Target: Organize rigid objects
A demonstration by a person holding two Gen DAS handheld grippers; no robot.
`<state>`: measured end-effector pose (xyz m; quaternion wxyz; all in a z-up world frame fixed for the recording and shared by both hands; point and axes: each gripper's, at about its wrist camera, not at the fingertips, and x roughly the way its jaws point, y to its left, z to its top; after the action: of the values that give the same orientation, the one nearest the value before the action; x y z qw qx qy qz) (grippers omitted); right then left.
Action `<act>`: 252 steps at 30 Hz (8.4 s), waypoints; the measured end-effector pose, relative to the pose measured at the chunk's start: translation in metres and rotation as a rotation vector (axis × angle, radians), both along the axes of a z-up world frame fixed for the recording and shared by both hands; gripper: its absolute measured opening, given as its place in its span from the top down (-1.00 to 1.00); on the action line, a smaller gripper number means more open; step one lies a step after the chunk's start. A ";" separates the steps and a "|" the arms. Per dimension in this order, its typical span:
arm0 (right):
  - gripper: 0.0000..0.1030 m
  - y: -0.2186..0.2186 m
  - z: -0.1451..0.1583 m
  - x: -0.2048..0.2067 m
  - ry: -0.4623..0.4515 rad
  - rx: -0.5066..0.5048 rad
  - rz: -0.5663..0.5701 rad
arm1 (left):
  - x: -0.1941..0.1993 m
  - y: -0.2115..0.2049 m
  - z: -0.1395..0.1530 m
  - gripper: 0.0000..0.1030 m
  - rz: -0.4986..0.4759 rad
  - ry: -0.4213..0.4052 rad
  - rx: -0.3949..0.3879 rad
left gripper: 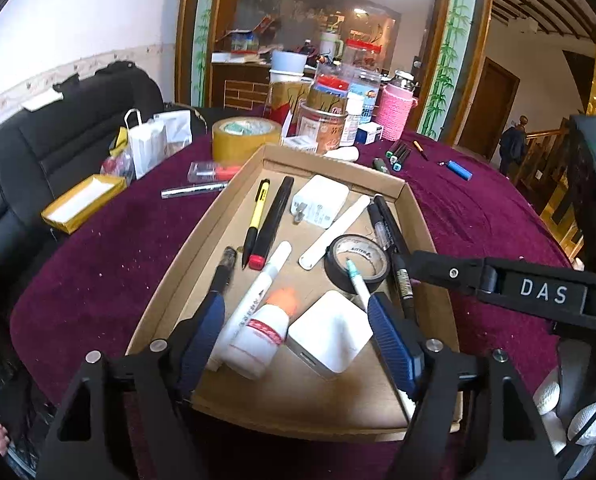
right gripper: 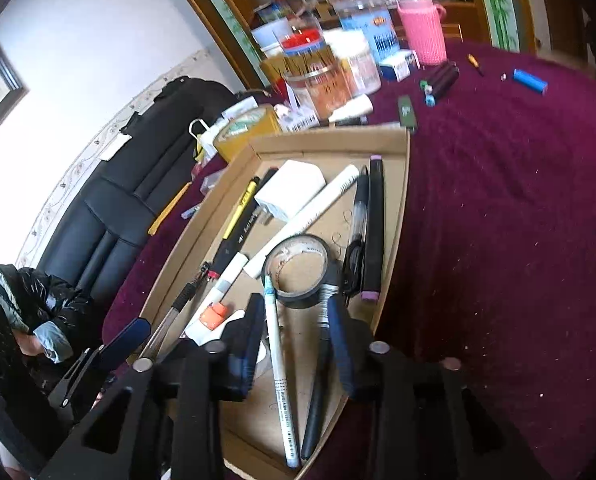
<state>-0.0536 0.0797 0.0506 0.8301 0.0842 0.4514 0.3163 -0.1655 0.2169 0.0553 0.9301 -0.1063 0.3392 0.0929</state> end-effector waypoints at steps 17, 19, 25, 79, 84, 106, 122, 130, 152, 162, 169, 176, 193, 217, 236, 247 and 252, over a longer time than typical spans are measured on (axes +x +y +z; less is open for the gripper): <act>0.03 -0.045 0.014 -0.017 -0.067 0.022 -0.061 | -0.012 -0.036 0.024 -0.51 -0.014 -0.044 0.100; 0.02 -0.052 0.014 -0.017 -0.066 0.028 -0.071 | -0.012 -0.041 0.026 -0.52 -0.016 -0.047 0.107; -0.01 -0.070 0.013 -0.021 -0.061 0.043 -0.093 | -0.014 -0.057 0.030 -0.54 -0.034 -0.051 0.135; -0.22 -0.242 -0.043 0.058 0.000 -0.304 -0.341 | 0.005 -0.229 -0.004 -0.65 -0.496 0.041 0.196; 0.70 -0.221 -0.040 0.051 -0.001 -0.332 -0.247 | -0.004 -0.222 -0.004 -0.65 -0.524 0.033 0.165; 0.69 -0.211 -0.029 0.031 0.058 -0.049 -0.214 | 0.093 0.147 0.008 -0.66 -0.095 0.097 -0.071; 0.68 -0.157 -0.032 0.041 0.107 -0.082 -0.191 | 0.164 0.157 -0.042 0.42 -0.320 0.277 0.052; 0.68 -0.147 -0.032 0.043 0.095 -0.091 -0.171 | 0.133 0.137 -0.027 0.82 -0.304 0.202 0.022; 0.68 -0.116 -0.002 0.011 0.056 0.056 -0.043 | 0.002 0.069 0.057 0.83 -0.307 -0.119 -0.157; 0.67 -0.028 -0.006 -0.001 0.142 0.115 0.131 | -0.007 0.037 0.010 0.83 -0.268 -0.020 -0.256; 0.66 0.000 -0.016 -0.003 0.120 0.039 0.123 | 0.003 0.020 -0.005 0.83 -0.232 0.009 -0.227; 0.37 0.004 -0.019 -0.003 0.067 -0.019 0.081 | 0.006 0.001 -0.009 0.82 -0.201 0.015 -0.100; -0.10 -0.045 0.004 -0.011 -0.028 0.044 -0.038 | -0.004 -0.017 0.012 -0.54 -0.125 -0.027 0.022; -0.46 -0.100 0.026 -0.057 -0.159 0.017 -0.139 | -0.046 -0.066 0.054 -0.64 -0.083 -0.116 0.202; -0.99 -0.127 0.067 -0.137 -0.548 -0.040 -0.304 | -0.131 -0.136 0.110 -1.00 0.045 -0.475 0.544; -1.00 -0.114 0.041 -0.150 -0.630 -0.199 -0.317 | -0.108 -0.124 0.090 -1.00 -0.021 -0.303 0.257; -1.00 -0.108 0.037 -0.150 -0.620 -0.218 -0.290 | -0.091 -0.113 0.074 -1.00 -0.004 -0.210 0.146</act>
<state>-0.2035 -0.0285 0.0874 0.9680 -0.0418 0.1924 0.1555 -0.2570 0.1042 0.1295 0.9659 -0.0467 0.2324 0.1039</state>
